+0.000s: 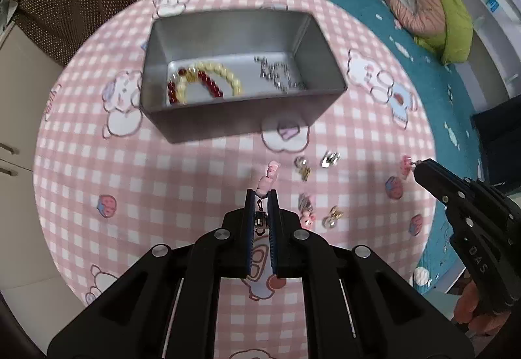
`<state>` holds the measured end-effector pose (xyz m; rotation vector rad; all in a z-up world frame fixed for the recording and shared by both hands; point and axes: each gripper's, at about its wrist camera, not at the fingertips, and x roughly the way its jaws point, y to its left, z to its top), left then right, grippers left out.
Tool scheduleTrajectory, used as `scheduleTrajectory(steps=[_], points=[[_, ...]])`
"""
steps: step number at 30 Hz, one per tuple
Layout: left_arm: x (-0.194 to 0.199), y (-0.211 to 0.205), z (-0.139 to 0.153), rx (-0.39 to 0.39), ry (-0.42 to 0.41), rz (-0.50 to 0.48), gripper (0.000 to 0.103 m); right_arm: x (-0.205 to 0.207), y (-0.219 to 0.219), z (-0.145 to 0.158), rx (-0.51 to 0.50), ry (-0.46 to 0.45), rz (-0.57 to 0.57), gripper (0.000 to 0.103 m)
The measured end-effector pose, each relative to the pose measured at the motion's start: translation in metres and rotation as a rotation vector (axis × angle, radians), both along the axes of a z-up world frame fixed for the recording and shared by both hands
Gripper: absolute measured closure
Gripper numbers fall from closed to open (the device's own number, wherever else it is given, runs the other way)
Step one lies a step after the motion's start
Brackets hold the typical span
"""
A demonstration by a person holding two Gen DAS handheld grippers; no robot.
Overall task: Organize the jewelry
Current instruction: 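Carry both charms into the grey tray and open both grippers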
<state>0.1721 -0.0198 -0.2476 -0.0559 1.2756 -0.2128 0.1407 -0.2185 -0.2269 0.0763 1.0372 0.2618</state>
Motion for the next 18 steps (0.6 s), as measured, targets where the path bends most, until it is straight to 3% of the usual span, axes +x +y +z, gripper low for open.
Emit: scheduleTrajectory(steps=[10, 18], points=[[0.021, 0.011, 0.044, -0.031, -0.086, 0.047, 0.096, 0.029, 0.023, 0.033, 0.025, -0.08, 0.041, 0.095], [0.053, 0.021, 0.048, -0.077, -0.078, 0.051, 0.096, 0.059, 0.056, 0.042, 0.035, -0.105, 0.112, 0.095]])
